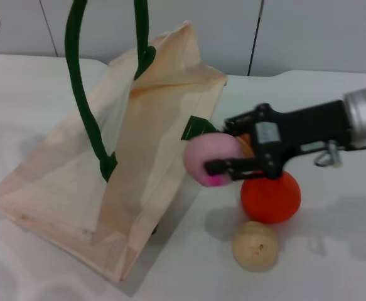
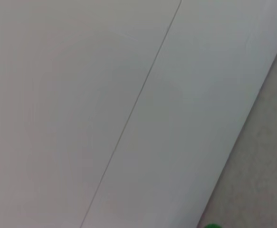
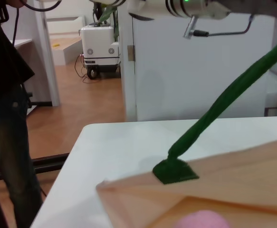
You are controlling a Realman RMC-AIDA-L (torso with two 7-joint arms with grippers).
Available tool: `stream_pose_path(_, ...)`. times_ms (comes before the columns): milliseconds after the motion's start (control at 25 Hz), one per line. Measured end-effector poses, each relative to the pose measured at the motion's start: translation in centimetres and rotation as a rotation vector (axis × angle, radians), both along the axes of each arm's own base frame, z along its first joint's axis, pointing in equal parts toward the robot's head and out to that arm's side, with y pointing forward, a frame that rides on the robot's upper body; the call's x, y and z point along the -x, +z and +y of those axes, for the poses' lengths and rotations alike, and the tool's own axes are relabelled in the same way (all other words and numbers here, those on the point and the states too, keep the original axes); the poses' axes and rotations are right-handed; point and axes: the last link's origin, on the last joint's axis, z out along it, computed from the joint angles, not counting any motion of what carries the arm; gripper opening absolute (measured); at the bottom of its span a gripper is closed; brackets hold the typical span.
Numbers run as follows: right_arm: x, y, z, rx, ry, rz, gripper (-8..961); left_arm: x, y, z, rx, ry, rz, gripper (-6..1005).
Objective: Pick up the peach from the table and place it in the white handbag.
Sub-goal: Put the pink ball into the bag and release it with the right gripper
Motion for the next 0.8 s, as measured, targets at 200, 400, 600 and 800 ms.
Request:
stream_pose_path(200,1.3,-2.3,1.5,-0.049,-0.034,-0.034,493,-0.2,-0.3,0.1,0.007,-0.004,-0.006,151)
stream_pose_path(400,2.0,-4.0,2.4,-0.092,-0.059,-0.066,491,-0.6,-0.6,0.3,0.020,-0.017,-0.017,152)
stream_pose_path(600,2.8,-5.7,2.6,-0.109,-0.047,-0.083,489,-0.9,-0.9,0.4,0.029,-0.026,-0.025,153)
stream_pose_path(800,3.5,-6.9,3.1,-0.147,-0.063,-0.089,488,-1.2,-0.9,0.5,0.029,-0.033,-0.024,155)
